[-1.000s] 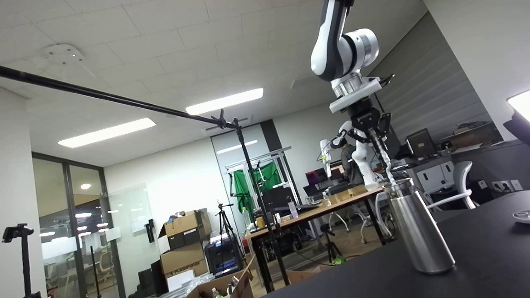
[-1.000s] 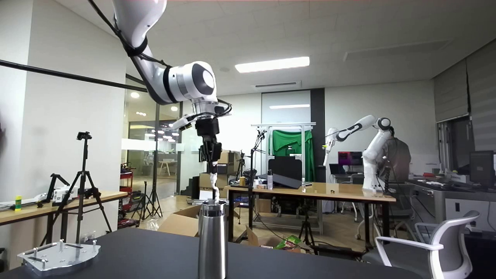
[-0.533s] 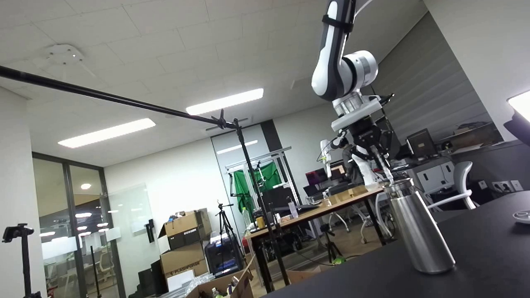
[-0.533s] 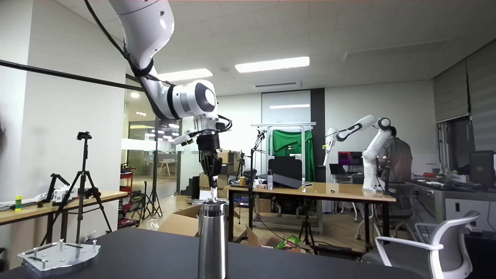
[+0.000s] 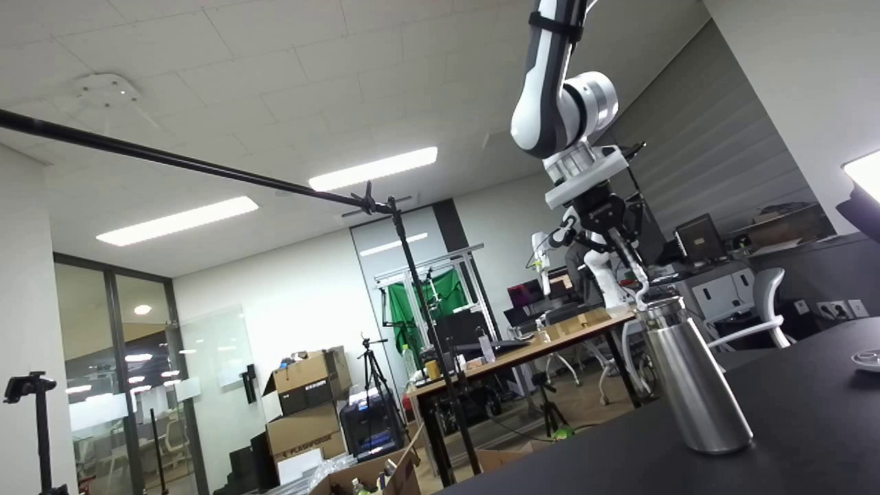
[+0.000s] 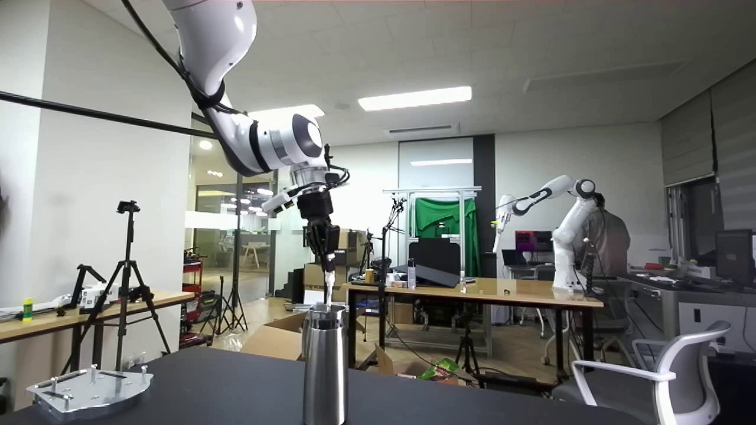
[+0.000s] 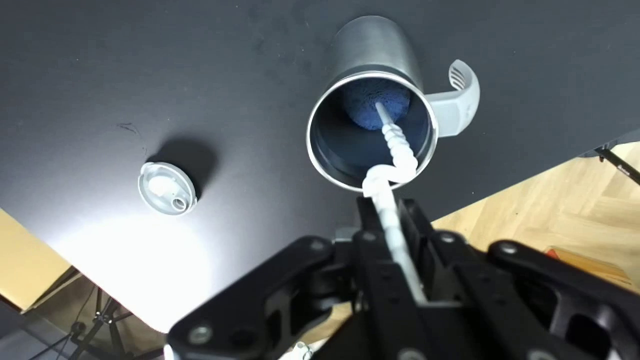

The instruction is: Clean the flask using the white stick inside it

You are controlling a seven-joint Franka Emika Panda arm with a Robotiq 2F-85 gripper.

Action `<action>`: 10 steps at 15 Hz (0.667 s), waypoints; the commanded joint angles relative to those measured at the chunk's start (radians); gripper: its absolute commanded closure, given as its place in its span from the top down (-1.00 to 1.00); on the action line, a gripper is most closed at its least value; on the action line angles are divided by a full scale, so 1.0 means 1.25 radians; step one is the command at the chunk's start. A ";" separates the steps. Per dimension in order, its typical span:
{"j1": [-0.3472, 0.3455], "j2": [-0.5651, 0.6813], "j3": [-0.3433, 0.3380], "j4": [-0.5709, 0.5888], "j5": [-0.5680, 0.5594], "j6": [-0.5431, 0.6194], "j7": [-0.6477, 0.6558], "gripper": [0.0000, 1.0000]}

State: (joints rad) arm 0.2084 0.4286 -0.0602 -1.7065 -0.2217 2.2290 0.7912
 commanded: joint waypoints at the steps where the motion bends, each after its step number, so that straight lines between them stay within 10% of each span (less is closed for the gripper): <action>1: 0.026 -0.076 -0.003 -0.034 -0.040 -0.022 0.041 -0.92; 10: 0.017 -0.221 0.041 -0.075 -0.058 -0.056 0.041 -0.92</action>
State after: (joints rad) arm 0.2530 0.2134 -0.0302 -1.7581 -0.2814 2.1636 0.8108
